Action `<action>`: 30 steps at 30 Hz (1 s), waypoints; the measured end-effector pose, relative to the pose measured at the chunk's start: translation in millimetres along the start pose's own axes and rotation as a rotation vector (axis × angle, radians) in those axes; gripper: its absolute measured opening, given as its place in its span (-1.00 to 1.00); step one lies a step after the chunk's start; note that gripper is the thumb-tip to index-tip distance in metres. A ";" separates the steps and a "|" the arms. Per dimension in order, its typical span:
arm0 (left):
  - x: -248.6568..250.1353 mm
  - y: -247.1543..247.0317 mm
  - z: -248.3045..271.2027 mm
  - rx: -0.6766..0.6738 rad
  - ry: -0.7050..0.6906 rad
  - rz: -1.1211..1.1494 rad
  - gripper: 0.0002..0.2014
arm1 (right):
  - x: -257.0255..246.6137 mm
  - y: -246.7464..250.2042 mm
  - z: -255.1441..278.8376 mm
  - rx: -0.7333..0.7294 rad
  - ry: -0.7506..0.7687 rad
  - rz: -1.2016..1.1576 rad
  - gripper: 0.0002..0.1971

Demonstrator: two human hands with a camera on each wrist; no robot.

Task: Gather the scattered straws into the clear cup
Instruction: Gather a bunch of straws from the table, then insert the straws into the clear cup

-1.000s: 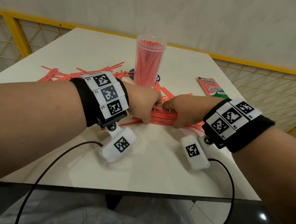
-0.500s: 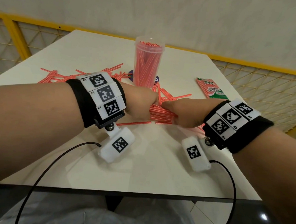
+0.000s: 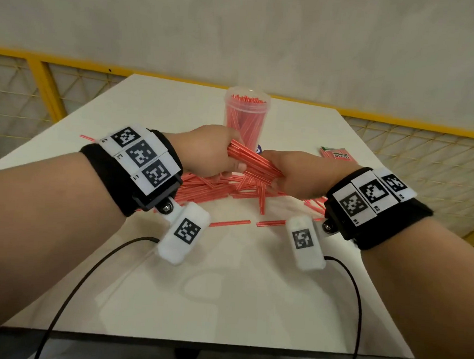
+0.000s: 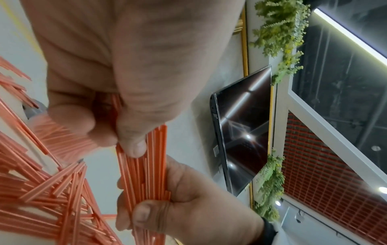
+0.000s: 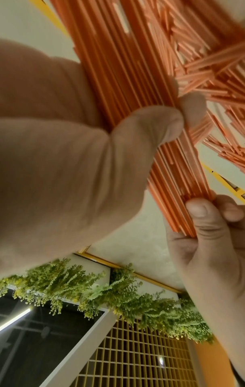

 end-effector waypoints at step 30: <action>30.2 54.7 12.8 0.384 -0.440 0.526 -0.52 | -37.6 -2.8 -39.9 0.445 0.331 -1.204 -0.75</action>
Point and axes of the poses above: each hand's wrist, its own z-axis away from the middle knuckle, its own y-axis out of the back of the hand, x = y × z, the point moved 5 cm from there along -z, towards the middle knuckle, and after that the axes turned 6 degrees about y, right-handed, at the moved point
